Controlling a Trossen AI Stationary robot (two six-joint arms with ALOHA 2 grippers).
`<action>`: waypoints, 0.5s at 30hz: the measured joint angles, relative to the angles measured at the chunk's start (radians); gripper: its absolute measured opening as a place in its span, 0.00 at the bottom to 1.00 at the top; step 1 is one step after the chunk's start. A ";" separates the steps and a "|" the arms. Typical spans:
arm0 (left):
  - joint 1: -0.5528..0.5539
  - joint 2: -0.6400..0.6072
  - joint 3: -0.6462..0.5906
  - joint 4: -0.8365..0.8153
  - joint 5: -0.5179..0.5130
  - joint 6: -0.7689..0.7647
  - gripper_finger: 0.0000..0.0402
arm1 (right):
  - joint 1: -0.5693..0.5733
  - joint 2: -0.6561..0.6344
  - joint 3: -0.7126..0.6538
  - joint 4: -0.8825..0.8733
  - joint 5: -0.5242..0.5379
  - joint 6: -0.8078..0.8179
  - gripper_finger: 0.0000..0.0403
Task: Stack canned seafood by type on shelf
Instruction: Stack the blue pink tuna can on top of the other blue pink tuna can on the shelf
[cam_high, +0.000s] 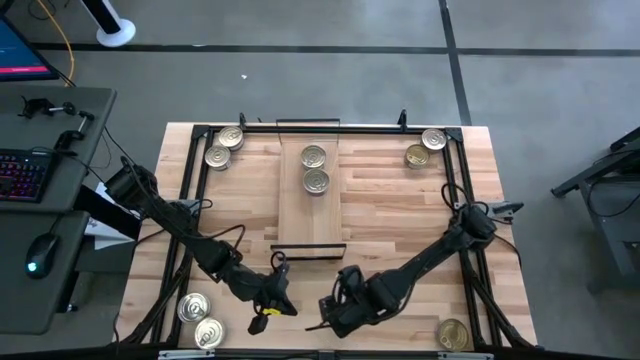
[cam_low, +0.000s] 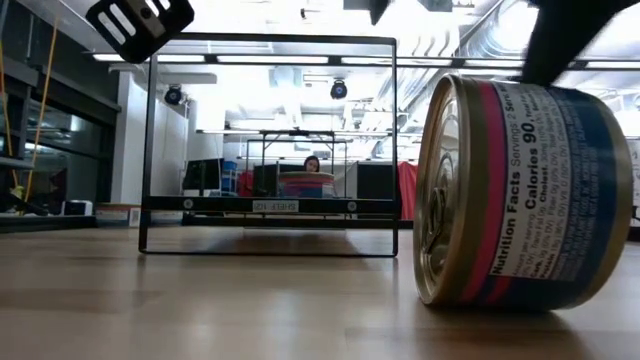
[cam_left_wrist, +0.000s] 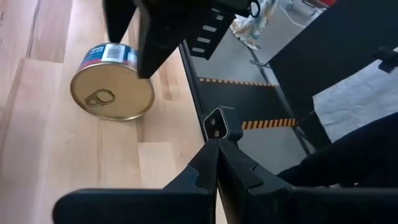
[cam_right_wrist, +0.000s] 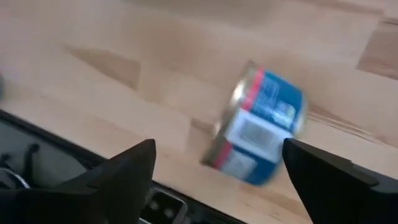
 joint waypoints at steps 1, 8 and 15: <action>0.000 0.000 0.000 0.003 0.001 0.000 0.00 | -0.002 0.000 0.000 -0.002 0.011 0.012 0.85; 0.000 0.000 0.000 0.008 0.001 -0.052 0.00 | -0.007 0.000 0.000 -0.112 0.021 0.107 0.85; -0.002 0.000 0.000 0.037 0.031 -0.125 0.00 | -0.005 0.000 0.000 -0.099 0.017 0.138 0.85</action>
